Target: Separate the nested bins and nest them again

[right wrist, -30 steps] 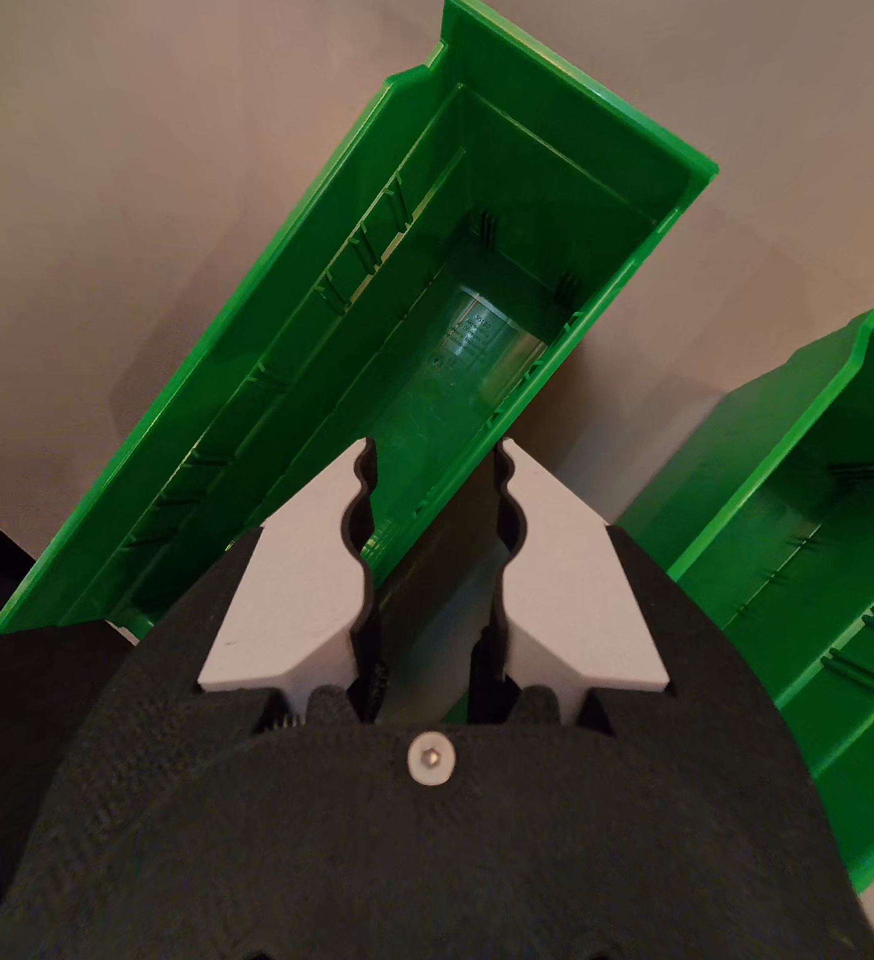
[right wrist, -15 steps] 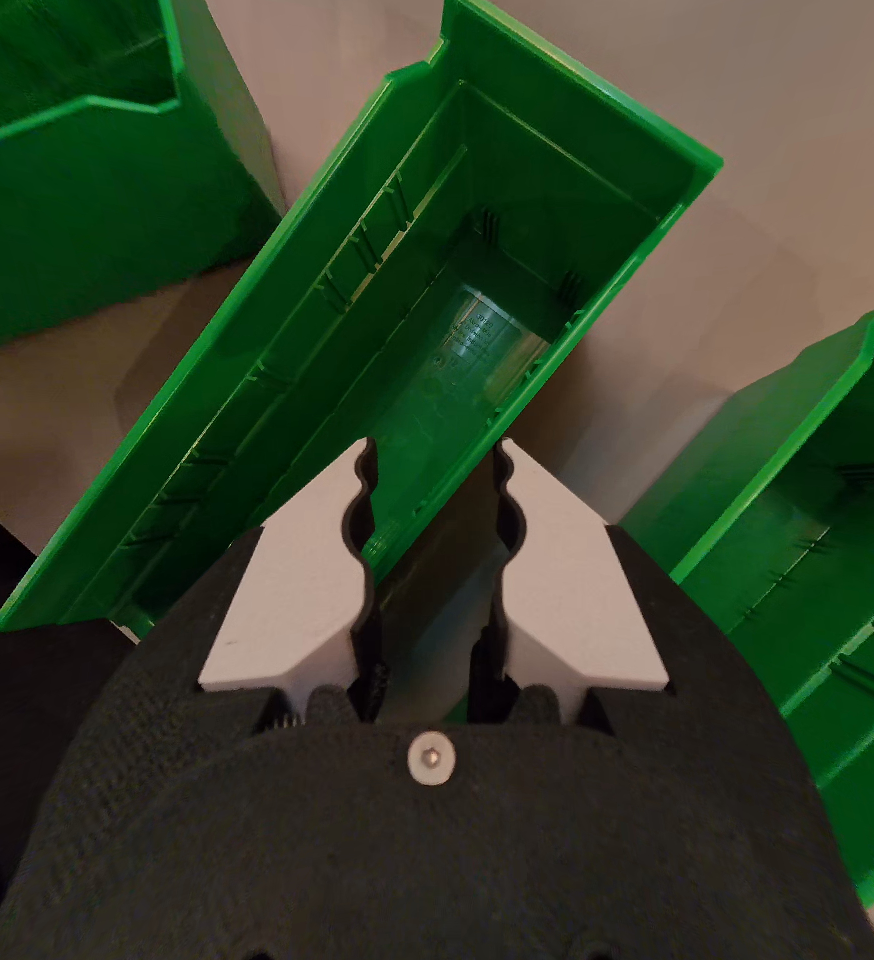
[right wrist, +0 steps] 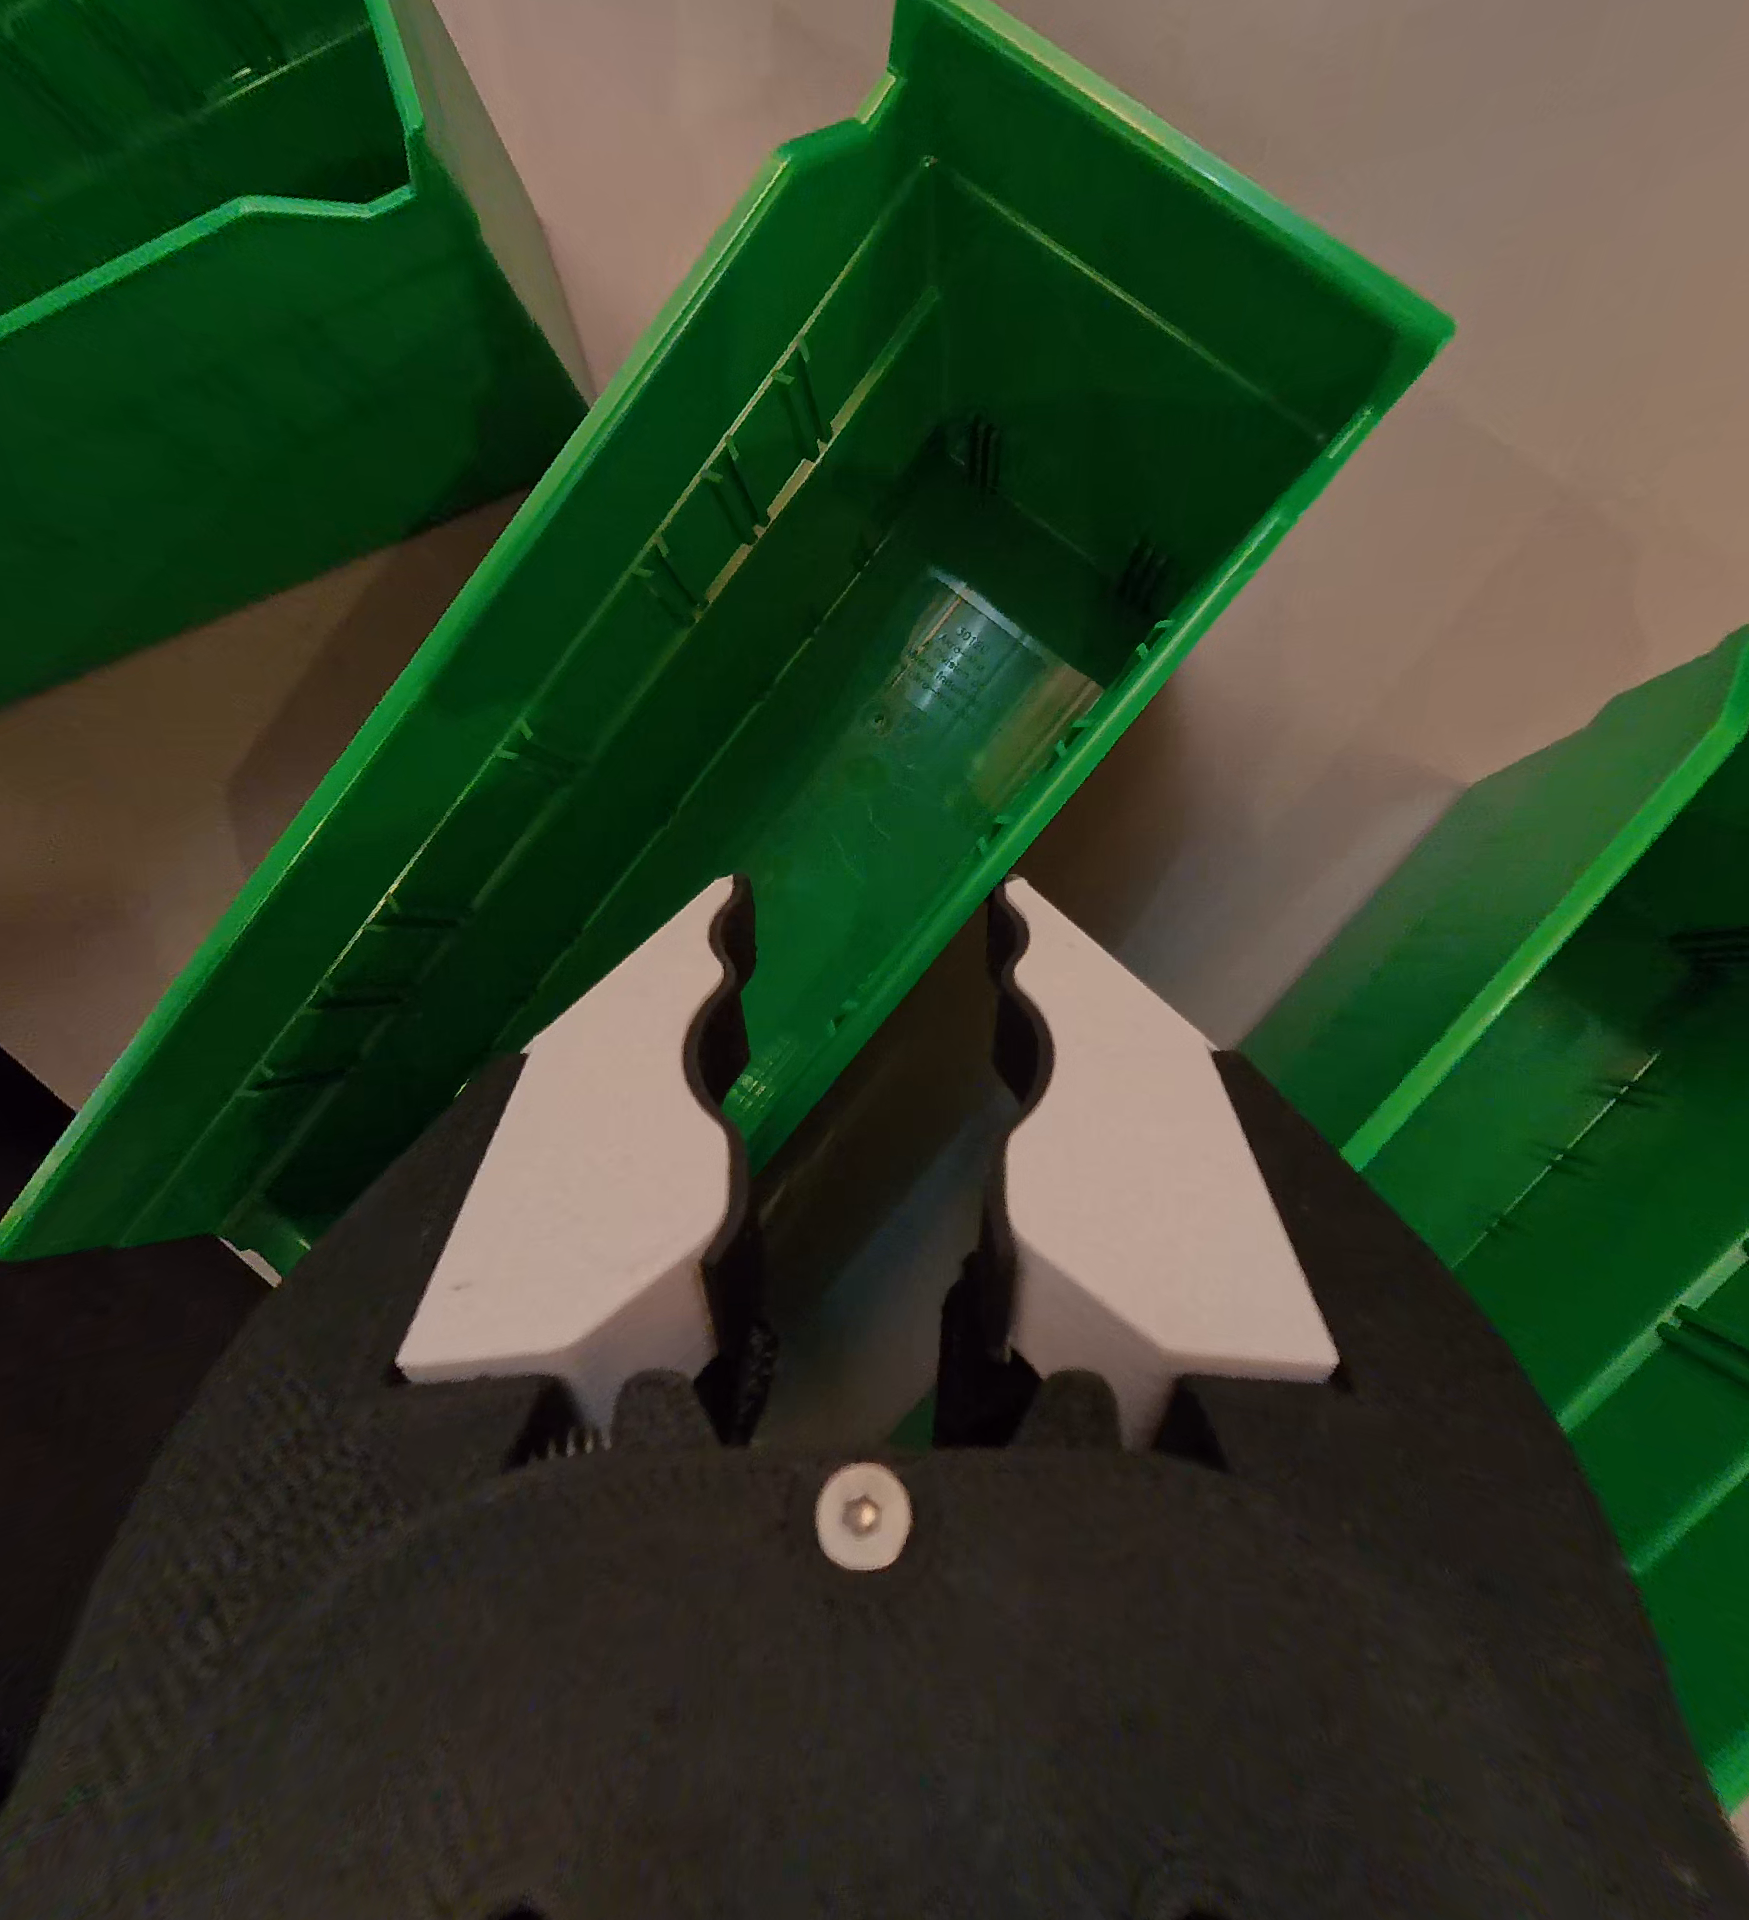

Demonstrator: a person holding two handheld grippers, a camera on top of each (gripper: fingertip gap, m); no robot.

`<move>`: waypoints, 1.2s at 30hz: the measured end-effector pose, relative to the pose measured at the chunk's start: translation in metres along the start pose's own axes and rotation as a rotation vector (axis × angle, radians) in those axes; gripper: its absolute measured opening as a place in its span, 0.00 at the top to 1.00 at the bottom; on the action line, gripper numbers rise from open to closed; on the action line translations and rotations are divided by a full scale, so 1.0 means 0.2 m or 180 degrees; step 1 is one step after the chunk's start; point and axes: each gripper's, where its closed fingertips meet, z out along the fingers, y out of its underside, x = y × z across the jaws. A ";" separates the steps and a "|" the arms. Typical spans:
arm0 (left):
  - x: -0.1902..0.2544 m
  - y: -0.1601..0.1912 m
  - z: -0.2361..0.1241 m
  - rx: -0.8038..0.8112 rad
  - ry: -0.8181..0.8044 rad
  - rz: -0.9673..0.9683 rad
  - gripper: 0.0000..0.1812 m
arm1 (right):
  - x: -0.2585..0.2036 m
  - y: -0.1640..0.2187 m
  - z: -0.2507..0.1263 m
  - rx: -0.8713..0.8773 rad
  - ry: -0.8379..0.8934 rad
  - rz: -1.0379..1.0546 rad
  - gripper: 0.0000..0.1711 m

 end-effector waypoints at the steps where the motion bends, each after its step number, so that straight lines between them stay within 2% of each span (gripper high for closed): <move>1: -0.01 0.03 -0.01 -0.0078 0.0011 0.0003 0.27 | 0.00 0.00 0.00 -0.0002 -0.0001 -0.0002 0.74; 7: 0.03 0.18 -0.06 -0.0298 0.0245 -0.0058 0.32 | 0.00 0.00 0.00 -0.0004 -0.0010 -0.0002 0.74; 22: 0.15 0.43 -0.16 -0.0181 0.0750 -0.0172 0.35 | 0.00 0.00 0.00 -0.0013 -0.0012 -0.0001 0.74; 36: 0.22 0.51 -0.14 0.0009 0.0834 0.0086 0.32 | -0.01 0.00 0.00 -0.0019 -0.0015 -0.0002 0.74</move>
